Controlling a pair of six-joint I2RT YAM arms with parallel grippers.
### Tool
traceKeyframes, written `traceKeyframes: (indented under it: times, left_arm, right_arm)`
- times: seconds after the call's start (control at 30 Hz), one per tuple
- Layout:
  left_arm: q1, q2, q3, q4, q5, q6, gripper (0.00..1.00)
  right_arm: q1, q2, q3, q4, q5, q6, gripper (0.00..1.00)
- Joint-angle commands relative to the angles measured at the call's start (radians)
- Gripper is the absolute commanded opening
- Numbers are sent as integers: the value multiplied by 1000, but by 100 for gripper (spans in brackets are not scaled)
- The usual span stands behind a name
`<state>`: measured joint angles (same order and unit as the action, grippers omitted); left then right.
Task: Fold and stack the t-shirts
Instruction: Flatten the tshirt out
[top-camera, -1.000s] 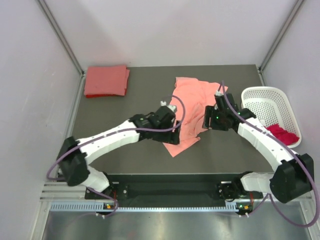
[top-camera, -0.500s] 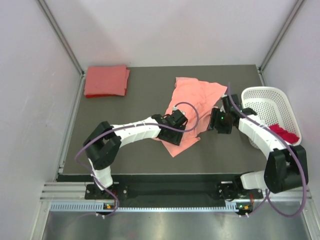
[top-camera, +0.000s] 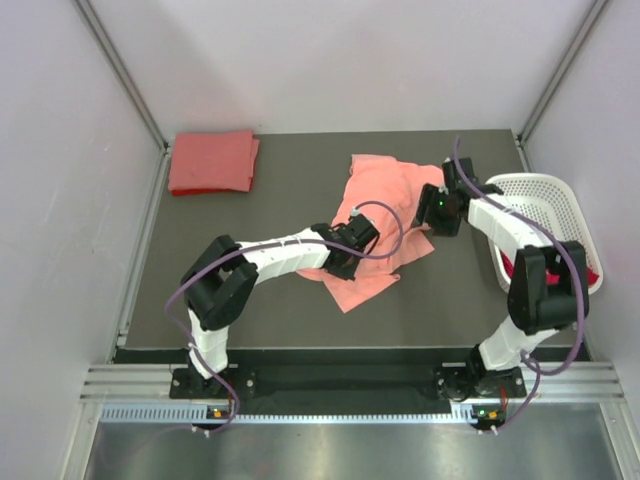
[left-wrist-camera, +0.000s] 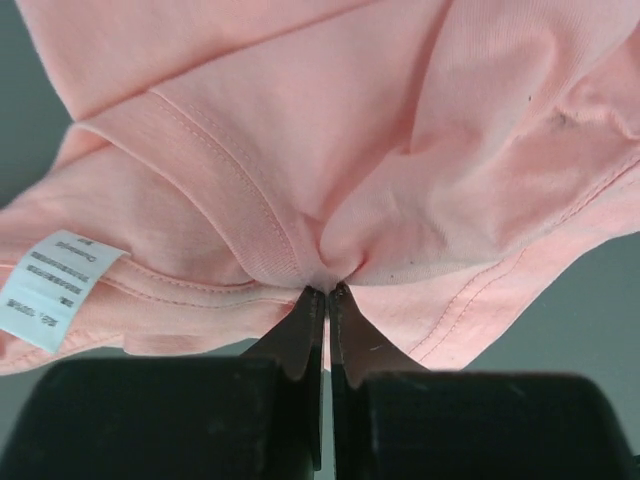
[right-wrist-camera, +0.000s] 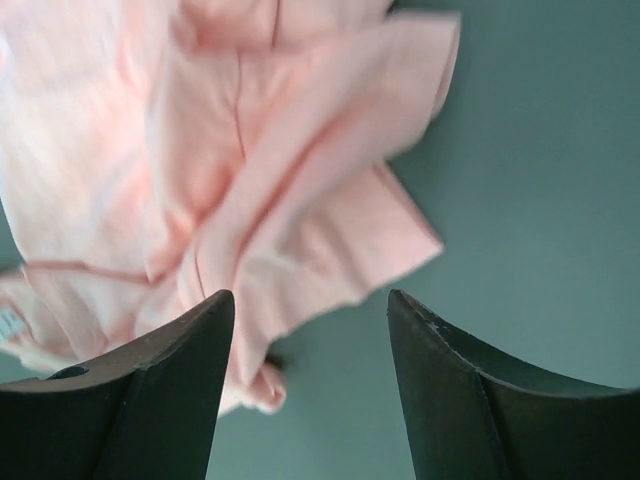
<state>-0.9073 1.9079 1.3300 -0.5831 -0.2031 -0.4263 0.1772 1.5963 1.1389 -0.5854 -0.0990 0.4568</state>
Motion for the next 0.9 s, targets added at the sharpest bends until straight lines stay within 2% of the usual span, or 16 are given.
traceKeyframes:
  times: [0.0,0.17,0.33,0.43,0.6,0.63,0.77,0.8,0.83,0.87]
  left_arm:
    - [8,-29,58,6,-56,23,0]
    - [15,-139,93,-23,-108,15,0]
    - [54,-227,170,-52,-101,17,0]
    - [120,-251,213,-52,-67,12,0]
    - [364,-276,308,-44,-28,-15,0]
    - [455,-280,313,-28,-38,-23,0]
    - [677,-297,298,-27,-130,-100,0]
    - [712,-281,301,-44,-133,-109,29]
    - [763,-267,305,-85,-119,-101,53]
    - [769,-251,323,-112,-119,-89,66]
  right_arm:
    - [-39,88,123,59,48,23,64]
    - [-51,198,246,52,50,17,63]
    - [-53,231,240,81,47,36,61]
    - [-54,254,246,79,55,36,59]
    - [-54,240,283,87,58,40,60]
    - [-53,238,291,91,61,43,60]
    - [-54,263,364,90,64,54,61]
    - [-54,280,375,91,68,65,61]
    - [-54,287,384,93,71,71,61]
    - [-54,295,406,98,82,77,61]
